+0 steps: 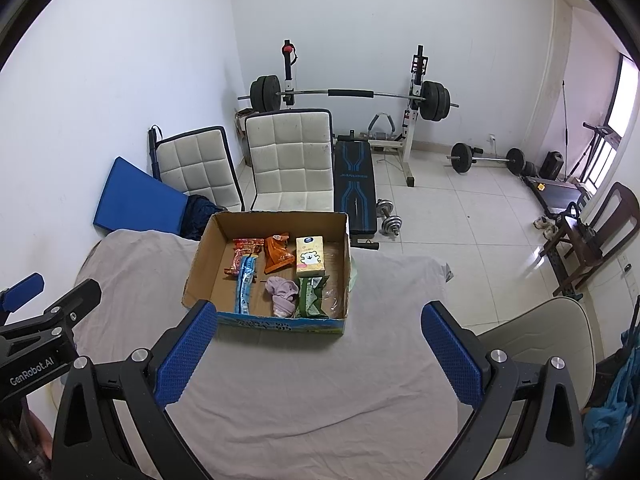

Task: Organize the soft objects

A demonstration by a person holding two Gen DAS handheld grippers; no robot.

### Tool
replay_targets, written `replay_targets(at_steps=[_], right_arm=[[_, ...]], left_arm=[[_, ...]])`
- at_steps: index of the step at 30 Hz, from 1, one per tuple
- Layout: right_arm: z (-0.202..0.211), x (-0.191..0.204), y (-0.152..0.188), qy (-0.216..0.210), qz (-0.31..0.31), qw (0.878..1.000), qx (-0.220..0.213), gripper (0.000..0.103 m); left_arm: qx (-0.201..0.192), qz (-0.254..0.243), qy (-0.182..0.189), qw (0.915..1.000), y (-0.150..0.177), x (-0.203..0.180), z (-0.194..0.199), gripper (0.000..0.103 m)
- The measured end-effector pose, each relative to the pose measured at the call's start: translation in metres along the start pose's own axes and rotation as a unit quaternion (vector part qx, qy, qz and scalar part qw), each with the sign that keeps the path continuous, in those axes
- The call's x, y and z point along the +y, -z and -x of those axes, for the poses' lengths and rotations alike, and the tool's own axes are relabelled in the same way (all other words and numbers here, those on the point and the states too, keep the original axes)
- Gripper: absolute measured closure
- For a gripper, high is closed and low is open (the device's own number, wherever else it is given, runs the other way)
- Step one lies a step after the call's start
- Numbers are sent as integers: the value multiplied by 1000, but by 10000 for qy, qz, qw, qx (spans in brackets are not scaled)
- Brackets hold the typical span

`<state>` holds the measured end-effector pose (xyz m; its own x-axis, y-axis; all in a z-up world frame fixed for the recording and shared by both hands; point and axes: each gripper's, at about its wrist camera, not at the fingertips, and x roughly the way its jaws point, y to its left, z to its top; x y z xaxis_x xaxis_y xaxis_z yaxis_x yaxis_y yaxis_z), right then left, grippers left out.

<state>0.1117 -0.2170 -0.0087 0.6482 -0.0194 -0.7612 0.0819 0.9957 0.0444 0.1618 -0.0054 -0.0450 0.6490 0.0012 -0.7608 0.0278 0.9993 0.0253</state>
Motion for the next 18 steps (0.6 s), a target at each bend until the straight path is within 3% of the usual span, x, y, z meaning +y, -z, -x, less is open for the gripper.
replay_targets(at_steps=[18], right_arm=[[-7, -1, 1, -22, 28, 10000, -13, 0]], left_arm=[[0, -4, -4, 10000, 0, 1, -4, 0]])
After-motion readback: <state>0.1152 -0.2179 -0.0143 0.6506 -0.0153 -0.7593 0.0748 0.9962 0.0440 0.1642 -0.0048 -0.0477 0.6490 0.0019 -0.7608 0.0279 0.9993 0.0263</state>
